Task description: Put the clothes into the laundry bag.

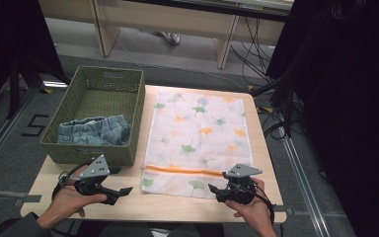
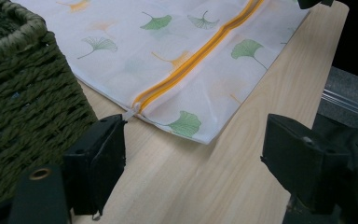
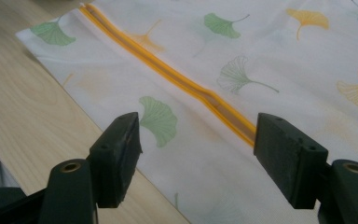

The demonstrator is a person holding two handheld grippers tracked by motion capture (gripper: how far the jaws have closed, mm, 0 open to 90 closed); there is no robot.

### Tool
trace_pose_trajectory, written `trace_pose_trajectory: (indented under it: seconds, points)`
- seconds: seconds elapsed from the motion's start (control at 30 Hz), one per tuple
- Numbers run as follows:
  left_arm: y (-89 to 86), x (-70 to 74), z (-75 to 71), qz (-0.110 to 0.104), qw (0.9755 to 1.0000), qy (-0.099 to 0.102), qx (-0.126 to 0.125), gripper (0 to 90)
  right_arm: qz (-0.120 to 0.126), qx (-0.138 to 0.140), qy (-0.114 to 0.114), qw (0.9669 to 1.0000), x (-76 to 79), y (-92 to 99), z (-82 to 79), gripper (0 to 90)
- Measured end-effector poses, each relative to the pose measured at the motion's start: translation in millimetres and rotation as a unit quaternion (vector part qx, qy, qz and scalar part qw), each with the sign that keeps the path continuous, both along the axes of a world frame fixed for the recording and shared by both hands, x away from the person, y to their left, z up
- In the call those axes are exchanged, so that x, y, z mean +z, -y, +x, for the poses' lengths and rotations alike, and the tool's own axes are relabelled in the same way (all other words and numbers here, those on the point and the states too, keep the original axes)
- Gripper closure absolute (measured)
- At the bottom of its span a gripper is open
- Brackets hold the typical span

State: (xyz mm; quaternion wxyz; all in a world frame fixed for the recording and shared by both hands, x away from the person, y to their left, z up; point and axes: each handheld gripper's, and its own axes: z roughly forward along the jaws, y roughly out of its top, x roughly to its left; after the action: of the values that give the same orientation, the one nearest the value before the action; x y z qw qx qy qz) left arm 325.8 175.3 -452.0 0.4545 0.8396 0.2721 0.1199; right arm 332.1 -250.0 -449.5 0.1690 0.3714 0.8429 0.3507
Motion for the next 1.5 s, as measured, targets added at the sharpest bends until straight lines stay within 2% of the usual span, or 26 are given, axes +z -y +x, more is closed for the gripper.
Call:
trace_pose_trajectory:
  seconds: [0.07, 0.17, 0.2, 0.27, 0.33, 0.43, 0.53, 0.6, 0.63, 0.73, 0.77, 0.9, 0.93, 0.97, 1.0, 1.03, 1.1, 1.13, 1.17, 1.2, 1.23, 1.3, 1.37, 1.4, 1.43, 1.5]
  points:
    - [0.1, -0.9, 0.1, -0.003, 1.0, -0.002, 0.002, 20.7, 0.001, -0.002, 0.002, 1.0, 0.0, -0.1, -0.3, 32.5]
    - [-0.2, -0.7, 0.4, 0.009, 0.9999, -0.003, -0.008, 20.7, 0.002, -0.003, -0.004, 1.0, 0.0, 0.0, -0.1, 32.5]
    - [1.3, -2.0, -1.2, 0.005, 1.0, -0.004, 0.002, 20.7, 0.001, -0.003, -0.004, 1.0, 0.0, 0.1, -0.1, 32.5]
    - [1.5, -2.3, -0.8, 0.005, 1.0, 0.003, -0.005, 20.7, 0.004, -0.007, -0.003, 1.0, 0.5, 0.0, -0.2, 32.5]
    - [1.5, -2.1, -0.7, 0.006, 1.0, 0.004, -0.007, 20.7, 0.0, -0.001, -0.001, 1.0, -0.1, 0.0, 0.9, 32.5]
    - [1.5, -2.2, -0.7, 0.006, 1.0, 0.002, -0.007, 20.7, 0.003, -0.007, -0.004, 1.0, 0.4, -0.3, -0.4, 32.4]
    - [1.6, -2.3, -0.6, 0.006, 0.9999, 0.005, -0.006, 20.6, 0.001, 0.001, 0.005, 1.0, -0.4, 0.7, 1.7, 32.2]
    - [1.4, -2.3, -0.6, 0.007, 0.9999, 0.004, -0.007, 20.7, 0.005, -0.007, -0.002, 1.0, 0.1, 0.2, 0.3, 32.2]
    - [1.0, -1.8, -0.9, 0.01, 0.9999, 0.008, -0.006, 20.7, 0.007, -0.01, 0.006, 0.9999, 0.7, 0.1, 1.0, 32.4]
    - [1.3, -1.8, -0.5, 0.012, 0.9999, 0.005, -0.007, 20.6, -0.01, -0.012, 0.013, 0.9998, 0.8, 0.9, 2.3, 31.8]
    - [1.3, -1.6, -0.6, 0.014, 0.9999, 0.005, -0.007, 20.7, -0.017, -0.021, 0.013, 0.9996, 1.2, 1.3, 2.8, 30.4]
    - [2.0, -1.0, -1.0, 0.017, 0.9999, 0.004, -0.001, 20.7, -0.041, -0.005, 0.031, 0.9987, 3.7, 4.8, 17.5, 25.3]
    - [2.3, -1.1, -0.9, 0.018, 0.9998, 0.003, -0.001, 20.6, -0.043, -0.009, 0.031, 0.9986, 4.2, 4.4, 19.3, 25.4]
    - [2.4, -1.0, -0.6, 0.018, 0.9998, 0.003, -0.002, 20.6, -0.062, -0.006, 0.042, 0.9972, 5.1, 4.7, 25.3, 26.2]
    - [2.4, -1.0, -0.6, 0.018, 0.9998, 0.003, -0.002, 20.7, -0.062, -0.006, 0.042, 0.9972, 5.1, 4.7, 25.3, 26.2]
    - [2.5, -1.0, -0.7, 0.017, 0.9999, 0.001, 0.0, 20.7, -0.074, -0.011, 0.037, 0.9965, 5.8, 4.0, 28.4, 28.6]
    - [3.1, -1.9, -0.2, 0.015, 0.9999, -0.001, -0.002, 20.7, -0.109, 0.021, 0.041, 0.9929, 3.2, 3.3, 45.6, 37.4]
    - [3.1, -1.6, -0.1, 0.022, 0.9997, -0.003, -0.005, 20.6, -0.114, 0.02, 0.036, 0.9926, 1.9, 2.1, 48.4, 39.7]
    - [3.4, -1.9, -0.2, 0.023, 0.9997, -0.001, -0.006, 20.7, -0.123, 0.035, 0.036, 0.9911, -0.5, 1.0, 54.1, 42.4]
    - [3.9, -2.1, -0.2, 0.023, 0.9997, -0.003, -0.007, 20.7, -0.124, 0.042, 0.026, 0.9911, -3.2, -1.6, 57.9, 43.7]
    - [4.1, -2.5, 1.0, 0.025, 0.9996, 0.005, -0.012, 20.7, -0.127, 0.05, 0.02, 0.9904, -6.3, -4.7, 61.8, 44.8]
    - [5.0, -3.2, 0.1, 0.026, 0.9996, -0.004, -0.005, 20.7, -0.157, 0.09, 0.011, 0.9835, -12.0, -12.5, 69.6, 48.7]
    - [4.3, -3.0, 0.5, 0.034, 0.9994, -0.003, -0.006, 20.6, -0.179, 0.093, 0.003, 0.9795, -17.2, -20.7, 73.6, 49.7]
    - [4.3, -3.0, 0.5, 0.034, 0.9994, -0.003, -0.006, 20.6, -0.179, 0.093, 0.003, 0.9795, -17.2, -20.7, 73.6, 49.7]
    - [4.5, -3.1, 1.0, 0.031, 0.9995, -0.001, -0.009, 20.7, -0.199, 0.112, 0.001, 0.9735, -20.8, -28.3, 77.7, 50.7]
    - [3.4, -2.6, 0.5, 0.037, 0.9993, -0.003, -0.007, 20.6, -0.216, 0.127, -0.006, 0.9681, -23.8, -35.4, 81.7, 50.7]
